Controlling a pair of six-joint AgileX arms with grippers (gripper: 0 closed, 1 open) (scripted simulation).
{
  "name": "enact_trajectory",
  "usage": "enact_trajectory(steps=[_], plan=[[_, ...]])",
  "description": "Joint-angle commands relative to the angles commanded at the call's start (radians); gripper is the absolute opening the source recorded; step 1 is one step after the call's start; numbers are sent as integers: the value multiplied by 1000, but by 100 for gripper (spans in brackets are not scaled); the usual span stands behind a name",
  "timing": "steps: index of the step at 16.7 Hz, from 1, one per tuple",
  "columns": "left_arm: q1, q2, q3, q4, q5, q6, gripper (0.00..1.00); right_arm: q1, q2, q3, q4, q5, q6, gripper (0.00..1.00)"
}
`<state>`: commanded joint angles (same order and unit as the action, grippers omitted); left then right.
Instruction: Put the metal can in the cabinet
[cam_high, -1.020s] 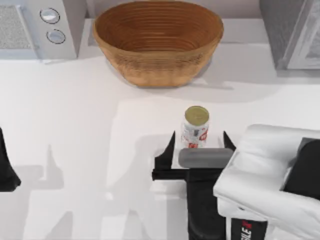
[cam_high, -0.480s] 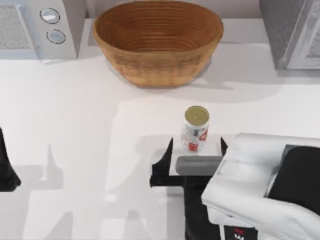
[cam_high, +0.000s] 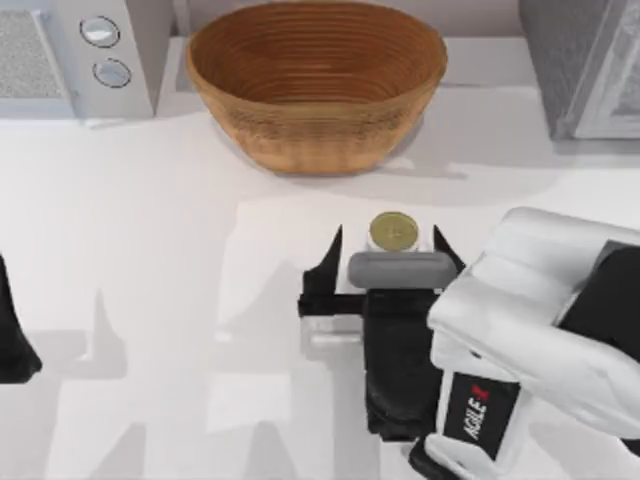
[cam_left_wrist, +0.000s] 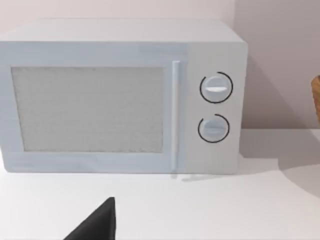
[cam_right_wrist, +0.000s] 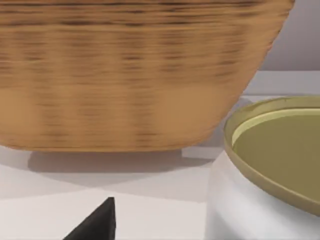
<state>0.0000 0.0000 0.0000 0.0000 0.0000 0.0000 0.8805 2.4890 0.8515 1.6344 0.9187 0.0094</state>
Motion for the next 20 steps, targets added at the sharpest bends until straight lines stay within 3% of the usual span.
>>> enact_trajectory(steps=[3, 16, 20], plan=[[0, 0, 0, 0, 0, 0, 100, -1, 0, 0, 0, -1, 0, 100], [0, 0, 0, 0, 0, 0, 100, -1, 0, 0, 0, -1, 0, 2], [0, 0, 0, 0, 0, 0, 100, -1, 0, 0, 0, -1, 0, 0]])
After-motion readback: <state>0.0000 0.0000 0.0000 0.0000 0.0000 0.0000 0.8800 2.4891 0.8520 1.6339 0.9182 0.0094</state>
